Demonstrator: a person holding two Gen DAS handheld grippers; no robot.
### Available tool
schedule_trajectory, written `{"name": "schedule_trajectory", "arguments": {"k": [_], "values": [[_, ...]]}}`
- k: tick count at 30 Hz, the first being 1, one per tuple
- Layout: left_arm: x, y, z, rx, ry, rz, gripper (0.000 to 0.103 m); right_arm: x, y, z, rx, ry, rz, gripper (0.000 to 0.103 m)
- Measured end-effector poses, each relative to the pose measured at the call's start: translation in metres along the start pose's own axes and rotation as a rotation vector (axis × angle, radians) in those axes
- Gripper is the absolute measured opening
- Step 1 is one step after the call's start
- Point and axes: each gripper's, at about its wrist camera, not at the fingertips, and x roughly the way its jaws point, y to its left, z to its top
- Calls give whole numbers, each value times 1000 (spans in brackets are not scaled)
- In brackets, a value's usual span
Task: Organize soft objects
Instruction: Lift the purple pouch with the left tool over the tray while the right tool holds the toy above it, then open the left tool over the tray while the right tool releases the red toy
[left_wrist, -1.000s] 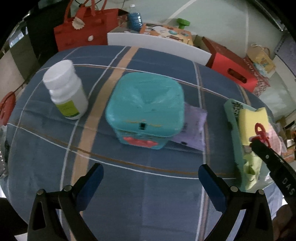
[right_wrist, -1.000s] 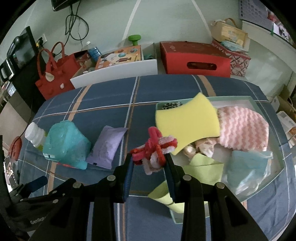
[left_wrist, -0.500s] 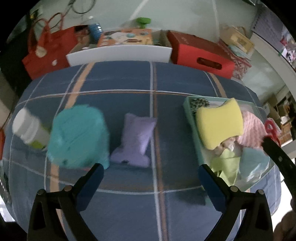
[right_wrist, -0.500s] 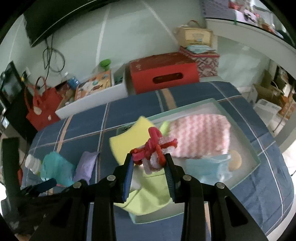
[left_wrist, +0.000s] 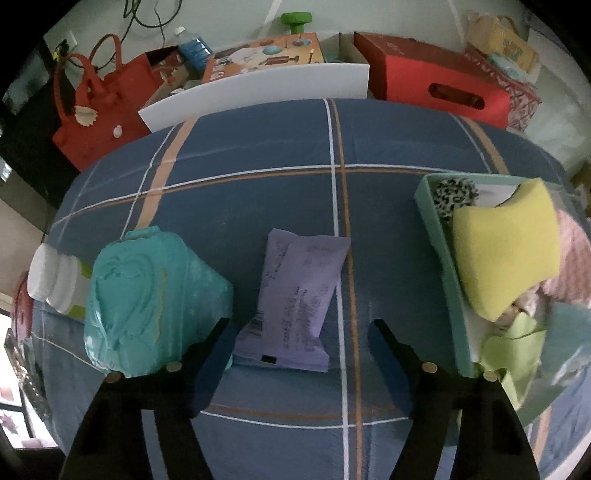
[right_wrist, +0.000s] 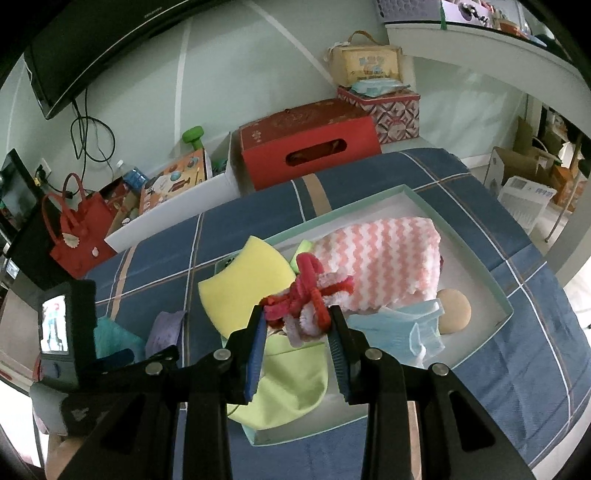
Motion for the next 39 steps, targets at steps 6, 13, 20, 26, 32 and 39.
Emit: {"name": "schedule_trajectory", "arguments": {"k": [6, 13, 20, 26, 32, 39], "values": [[16, -12, -7, 77, 17, 98, 51, 1, -2, 0, 8, 3, 10, 34], [28, -2, -12, 24, 29, 40, 22, 6, -6, -1, 24, 22, 10, 34], [23, 10, -14, -25, 13, -31, 17, 9, -10, -2, 40, 32, 5, 34], [-8, 10, -11, -24, -60, -135, 17, 15, -17, -3, 62, 51, -3, 34], [-45, -26, -16, 77, -116, -258, 17, 25, -29, -5, 91, 82, -9, 34], [-45, -83, -23, 228, -73, -323, 18, 27, -48, -7, 140, 94, -31, 34]]}}
